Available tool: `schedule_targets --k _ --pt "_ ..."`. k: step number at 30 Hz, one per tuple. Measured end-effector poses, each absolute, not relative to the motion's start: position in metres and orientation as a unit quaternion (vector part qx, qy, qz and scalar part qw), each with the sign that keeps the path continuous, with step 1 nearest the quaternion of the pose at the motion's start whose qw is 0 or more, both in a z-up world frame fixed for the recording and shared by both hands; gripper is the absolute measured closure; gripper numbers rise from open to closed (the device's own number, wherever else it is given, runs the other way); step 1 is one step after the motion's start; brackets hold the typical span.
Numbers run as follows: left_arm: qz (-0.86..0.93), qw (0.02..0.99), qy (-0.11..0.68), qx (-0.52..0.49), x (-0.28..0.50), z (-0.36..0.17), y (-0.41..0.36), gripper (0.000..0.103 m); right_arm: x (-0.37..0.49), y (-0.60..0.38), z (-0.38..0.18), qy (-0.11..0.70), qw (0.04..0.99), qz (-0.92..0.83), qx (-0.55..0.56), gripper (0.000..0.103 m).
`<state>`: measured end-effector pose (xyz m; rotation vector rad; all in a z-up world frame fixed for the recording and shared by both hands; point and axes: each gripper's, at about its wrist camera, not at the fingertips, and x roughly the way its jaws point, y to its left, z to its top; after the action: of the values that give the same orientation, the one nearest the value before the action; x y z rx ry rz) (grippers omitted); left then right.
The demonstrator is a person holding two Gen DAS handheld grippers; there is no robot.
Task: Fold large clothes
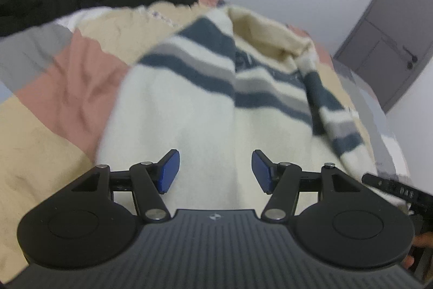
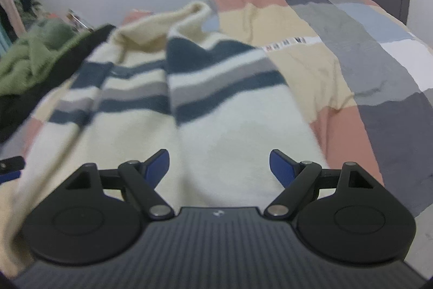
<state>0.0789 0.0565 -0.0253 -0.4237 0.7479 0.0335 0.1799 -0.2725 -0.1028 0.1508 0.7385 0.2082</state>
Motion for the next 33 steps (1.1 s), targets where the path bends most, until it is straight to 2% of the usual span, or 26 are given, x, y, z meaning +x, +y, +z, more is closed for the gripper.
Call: schedule_targets --k 6,10,13,15,17,20,23,28,30,33 --pt "0.023 0.914 0.39 -0.107 0.107 -0.049 0.031 0.038 0.189 -0.285 -0.112 0.36 0.927 0.063 0.086 0.021" --pt "0.035 0.914 0.396 -0.085 0.11 -0.054 0.026 0.039 0.189 -0.282 -0.117 0.367 0.927 0.06 0.059 0.021" --pt "0.047 0.915 0.395 -0.073 0.108 -0.055 0.026 0.05 0.192 -0.274 -0.123 0.382 0.921 0.066 0.034 0.021" --pt "0.058 0.914 0.394 -0.075 0.107 -0.053 0.028 0.066 0.191 -0.268 -0.125 0.383 0.921 0.069 0.014 0.022" --pt "0.072 0.913 0.392 -0.084 0.105 -0.052 0.033 0.08 0.189 -0.264 -0.126 0.385 0.92 0.075 0.002 0.027" --pt "0.077 0.913 0.387 -0.107 0.102 -0.051 0.044 0.085 0.19 -0.267 -0.126 0.394 0.915 0.086 0.018 0.037" --pt "0.084 0.912 0.382 -0.125 0.099 -0.049 0.05 0.088 0.19 -0.267 -0.123 0.397 0.913 0.087 0.025 0.05" --pt "0.107 0.916 0.353 -0.157 0.086 -0.033 0.067 0.09 0.185 -0.268 -0.113 0.388 0.918 0.076 0.021 0.081" --pt "0.115 0.917 0.343 -0.169 0.08 -0.025 0.076 0.09 0.184 -0.274 -0.106 0.38 0.922 0.068 0.029 0.086" --pt "0.128 0.92 0.327 -0.177 0.072 -0.013 0.094 0.091 0.183 -0.28 -0.093 0.362 0.93 0.062 0.025 0.087"
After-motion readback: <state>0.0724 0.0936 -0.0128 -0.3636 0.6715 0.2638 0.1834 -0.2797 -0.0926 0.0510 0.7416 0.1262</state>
